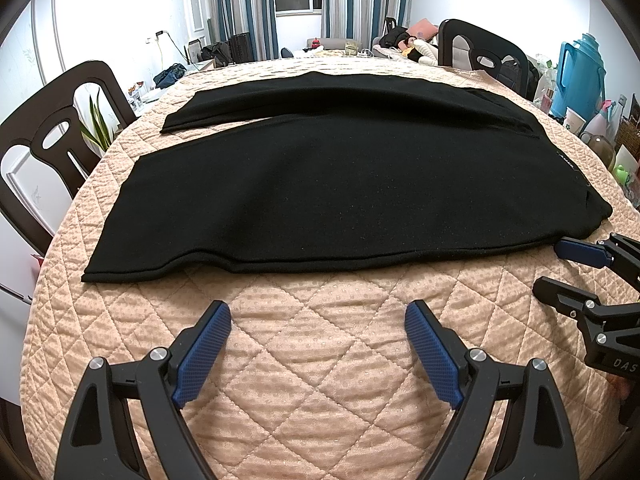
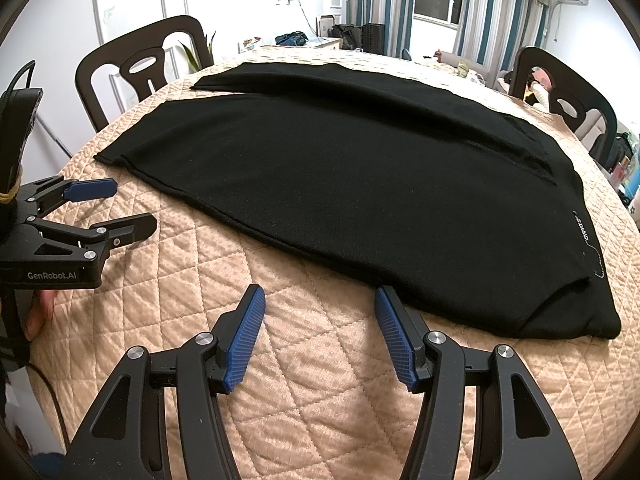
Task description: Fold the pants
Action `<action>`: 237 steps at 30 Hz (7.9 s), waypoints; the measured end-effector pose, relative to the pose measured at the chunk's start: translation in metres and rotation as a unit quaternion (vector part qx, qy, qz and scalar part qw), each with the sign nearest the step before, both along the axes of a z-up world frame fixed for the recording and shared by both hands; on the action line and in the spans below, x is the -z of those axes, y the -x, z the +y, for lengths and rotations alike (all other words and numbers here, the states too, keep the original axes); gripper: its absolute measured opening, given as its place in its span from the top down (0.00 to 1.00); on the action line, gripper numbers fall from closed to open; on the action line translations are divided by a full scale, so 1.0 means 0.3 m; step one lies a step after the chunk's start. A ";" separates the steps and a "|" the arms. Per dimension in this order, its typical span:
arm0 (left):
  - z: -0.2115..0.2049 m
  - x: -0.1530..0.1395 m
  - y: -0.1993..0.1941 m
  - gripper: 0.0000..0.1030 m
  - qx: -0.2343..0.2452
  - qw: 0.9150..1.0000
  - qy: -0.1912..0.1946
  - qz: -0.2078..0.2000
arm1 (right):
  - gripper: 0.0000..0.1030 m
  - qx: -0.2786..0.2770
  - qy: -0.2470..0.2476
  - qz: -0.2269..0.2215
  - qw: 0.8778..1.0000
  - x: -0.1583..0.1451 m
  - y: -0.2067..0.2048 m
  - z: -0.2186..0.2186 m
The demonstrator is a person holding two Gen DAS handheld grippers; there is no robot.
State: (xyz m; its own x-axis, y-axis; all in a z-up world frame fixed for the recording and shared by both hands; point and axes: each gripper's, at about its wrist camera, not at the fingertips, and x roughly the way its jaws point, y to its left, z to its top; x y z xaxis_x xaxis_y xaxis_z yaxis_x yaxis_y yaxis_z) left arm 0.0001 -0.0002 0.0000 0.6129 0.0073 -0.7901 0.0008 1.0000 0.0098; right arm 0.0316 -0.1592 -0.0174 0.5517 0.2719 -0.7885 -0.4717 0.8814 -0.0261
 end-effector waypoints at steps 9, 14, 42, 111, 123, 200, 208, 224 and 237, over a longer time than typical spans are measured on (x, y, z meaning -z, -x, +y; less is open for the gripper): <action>0.005 0.002 -0.010 0.08 -0.008 1.000 0.001 0.002 | 0.44 -0.004 -0.030 0.012 0.999 -0.011 -0.002 -0.024; 0.018 -0.003 -0.022 0.08 -0.008 1.000 0.018 -0.001 | 0.44 0.012 -0.048 0.017 0.999 -0.026 0.002 -0.088; 0.275 0.004 -0.158 0.59 -0.141 0.968 0.201 -0.053 | 0.48 0.309 -0.331 0.015 0.891 -0.035 -0.113 -0.693; 0.321 -0.008 0.208 0.69 -0.145 0.984 0.089 -0.043 | 0.84 0.315 -0.121 -0.012 0.941 -0.106 0.260 -0.766; 0.159 -0.139 -0.047 0.44 -0.025 0.995 0.073 -0.057 | 0.60 0.185 -0.104 -0.041 0.976 -0.212 0.045 -0.601; -0.080 -0.112 -0.130 0.52 0.065 0.994 0.058 -0.059 | 0.58 0.283 -0.279 0.032 0.917 -0.074 0.287 -0.815; -0.100 -0.052 -0.208 0.47 0.045 0.998 0.030 -0.027 | 0.58 0.290 -0.336 0.027 0.896 -0.075 0.272 -0.880; 0.069 -0.169 -0.019 0.92 -0.033 0.990 0.073 -0.117 | 0.83 0.339 -0.327 0.007 0.882 -0.054 0.215 -0.905; 0.394 -0.056 0.365 0.95 -0.198 0.956 0.174 -0.133 | 0.88 0.317 -0.315 -0.012 0.895 -0.111 0.271 -0.896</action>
